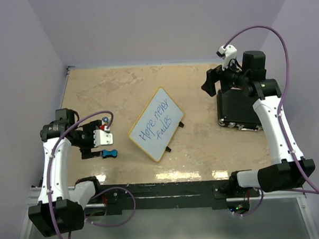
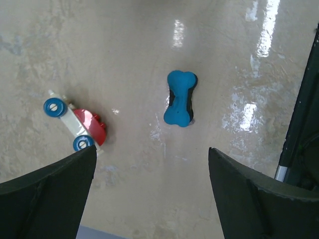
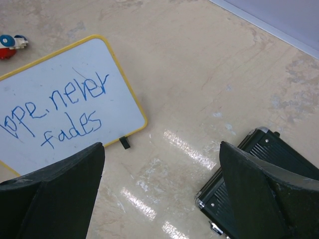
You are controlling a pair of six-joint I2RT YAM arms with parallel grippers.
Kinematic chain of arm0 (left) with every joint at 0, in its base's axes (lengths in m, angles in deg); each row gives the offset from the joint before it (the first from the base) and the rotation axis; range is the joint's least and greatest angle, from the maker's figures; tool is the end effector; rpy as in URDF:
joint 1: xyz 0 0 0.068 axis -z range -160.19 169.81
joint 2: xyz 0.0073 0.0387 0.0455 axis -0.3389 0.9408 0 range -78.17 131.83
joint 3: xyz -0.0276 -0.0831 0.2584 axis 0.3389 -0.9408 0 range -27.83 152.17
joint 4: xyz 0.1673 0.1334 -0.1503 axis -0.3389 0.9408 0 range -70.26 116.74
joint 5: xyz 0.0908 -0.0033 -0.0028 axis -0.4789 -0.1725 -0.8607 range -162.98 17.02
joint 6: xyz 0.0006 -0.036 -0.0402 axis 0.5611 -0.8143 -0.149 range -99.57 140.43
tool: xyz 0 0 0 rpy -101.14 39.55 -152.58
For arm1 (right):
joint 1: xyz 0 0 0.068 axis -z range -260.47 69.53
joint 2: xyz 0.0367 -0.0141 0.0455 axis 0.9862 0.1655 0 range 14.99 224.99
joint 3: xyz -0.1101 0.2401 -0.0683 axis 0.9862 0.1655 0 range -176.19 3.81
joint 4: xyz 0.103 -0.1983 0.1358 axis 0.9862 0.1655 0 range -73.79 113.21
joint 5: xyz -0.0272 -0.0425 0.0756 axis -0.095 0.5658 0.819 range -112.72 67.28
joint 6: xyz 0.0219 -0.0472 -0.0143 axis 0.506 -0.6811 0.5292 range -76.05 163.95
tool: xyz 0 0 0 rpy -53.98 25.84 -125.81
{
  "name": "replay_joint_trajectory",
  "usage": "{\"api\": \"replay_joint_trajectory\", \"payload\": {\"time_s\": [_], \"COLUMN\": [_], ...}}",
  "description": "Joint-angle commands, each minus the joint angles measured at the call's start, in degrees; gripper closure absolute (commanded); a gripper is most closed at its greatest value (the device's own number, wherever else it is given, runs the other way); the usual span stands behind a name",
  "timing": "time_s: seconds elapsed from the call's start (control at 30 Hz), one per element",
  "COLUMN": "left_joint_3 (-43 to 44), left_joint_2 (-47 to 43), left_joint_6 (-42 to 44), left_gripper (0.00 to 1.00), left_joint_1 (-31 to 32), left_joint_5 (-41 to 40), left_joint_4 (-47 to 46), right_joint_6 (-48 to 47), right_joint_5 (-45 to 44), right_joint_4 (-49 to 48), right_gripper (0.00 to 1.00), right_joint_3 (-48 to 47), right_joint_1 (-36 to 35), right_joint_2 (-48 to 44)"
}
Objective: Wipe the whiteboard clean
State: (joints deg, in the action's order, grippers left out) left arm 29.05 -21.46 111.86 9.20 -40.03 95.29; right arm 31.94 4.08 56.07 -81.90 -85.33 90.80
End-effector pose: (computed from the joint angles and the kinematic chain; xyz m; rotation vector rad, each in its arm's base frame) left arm 0.1472 0.0079 0.2944 1.7137 1.8645 -0.2184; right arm 0.2756 0.0395 0.4178 -0.5765 1.9753 0.4112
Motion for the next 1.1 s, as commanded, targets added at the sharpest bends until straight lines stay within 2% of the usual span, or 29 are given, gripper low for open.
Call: {"api": "replay_joint_trajectory", "payload": {"time_s": [0.0,0.13,0.2,0.37,0.6,1.07], "left_joint_3": [-3.61,-7.66,-10.19,-14.60,-19.52,-20.58], "left_joint_2": [1.12,4.10,4.90,6.48,10.61,18.52], "left_joint_6": [11.39,12.54,11.49,7.54,4.98,2.16], "left_gripper": [0.04,0.06,0.11,0.11,0.20,0.27], "left_joint_1": [0.94,1.56,1.82,2.08,3.23,3.67], "left_joint_5": [-0.51,-1.05,-1.48,-0.52,-2.80,-3.77], "left_joint_4": [-0.14,-0.40,-3.20,-12.86,-20.26,-27.03], "right_joint_6": [-1.52,-1.53,-1.18,0.49,0.50,-0.03], "right_joint_5": [1.93,2.02,2.02,3.51,3.34,3.51], "right_joint_4": [0.66,0.84,0.58,0.13,0.22,1.01], "right_gripper": [0.01,0.01,0.01,0.01,0.01,0.01], "right_joint_3": [-1.39,-1.92,-2.27,-3.32,-5.52,-5.87], "right_joint_1": [-0.15,-0.15,-0.15,-0.15,-0.23,-0.15], "right_joint_2": [1.09,2.32,2.67,4.43,6.63,7.69]}}
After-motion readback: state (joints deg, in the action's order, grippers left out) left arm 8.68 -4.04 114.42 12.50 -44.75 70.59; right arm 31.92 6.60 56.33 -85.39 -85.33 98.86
